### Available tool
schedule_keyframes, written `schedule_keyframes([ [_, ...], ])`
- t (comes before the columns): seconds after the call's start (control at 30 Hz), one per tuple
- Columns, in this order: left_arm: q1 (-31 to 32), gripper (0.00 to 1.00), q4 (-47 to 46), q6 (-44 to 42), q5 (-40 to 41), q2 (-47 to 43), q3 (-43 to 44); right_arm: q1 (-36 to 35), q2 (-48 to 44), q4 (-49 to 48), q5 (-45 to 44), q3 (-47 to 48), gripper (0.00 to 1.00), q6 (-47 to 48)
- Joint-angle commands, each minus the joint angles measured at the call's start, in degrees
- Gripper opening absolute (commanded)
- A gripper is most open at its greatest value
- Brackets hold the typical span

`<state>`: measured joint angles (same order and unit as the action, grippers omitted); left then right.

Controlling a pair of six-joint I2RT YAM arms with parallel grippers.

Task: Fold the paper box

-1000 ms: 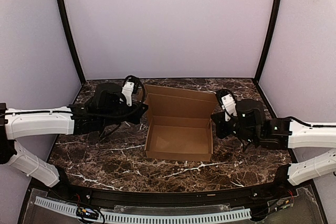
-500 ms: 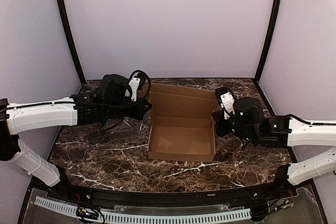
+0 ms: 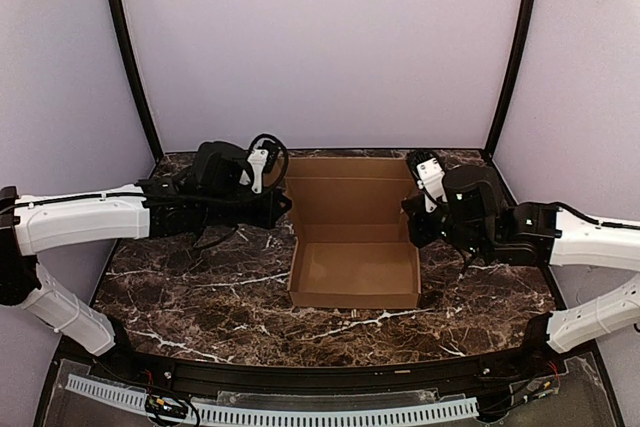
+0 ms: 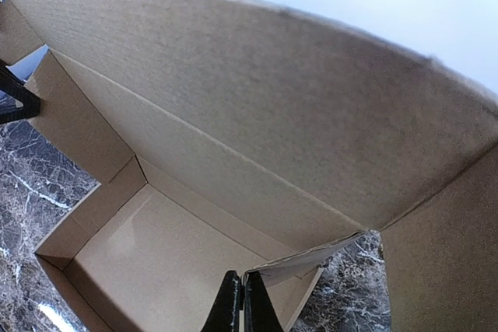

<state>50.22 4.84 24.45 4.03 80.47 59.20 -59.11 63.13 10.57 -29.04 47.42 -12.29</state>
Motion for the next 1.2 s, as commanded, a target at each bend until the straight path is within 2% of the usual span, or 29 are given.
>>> schedule_keyframes([
  [0.0, 1.7, 0.01, -3.6, 0.1, -7.1, 0.2, -1.5, -1.3, 0.8, -2.0, 4.6, -1.4, 0.00, 0.0],
  [0.37, 1.9, 0.01, -10.6, 1.8, -6.8, -1.0, -11.9, -1.3, -2.7, -3.1, 6.4, -10.5, 0.00, -5.2],
  [0.6, 4.4, 0.01, -14.0, 3.1, -4.8, -2.2, -17.7, -2.6, -6.1, -5.0, 5.0, -16.5, 0.00, -8.3],
  [0.83, 7.0, 0.01, -15.4, 4.7, -1.3, -1.6, -21.1, -3.6, -7.9, -4.6, 3.5, -19.2, 0.11, -11.3],
  [1.07, 7.9, 0.01, -15.5, 5.2, 0.5, -2.1, -22.4, -3.6, -12.2, -1.8, 3.8, -20.1, 0.37, -13.0],
  [1.17, 7.9, 0.01, -15.4, 5.3, 1.6, -2.4, -22.6, -3.6, -14.6, 0.1, 4.4, -20.4, 0.44, -13.9],
])
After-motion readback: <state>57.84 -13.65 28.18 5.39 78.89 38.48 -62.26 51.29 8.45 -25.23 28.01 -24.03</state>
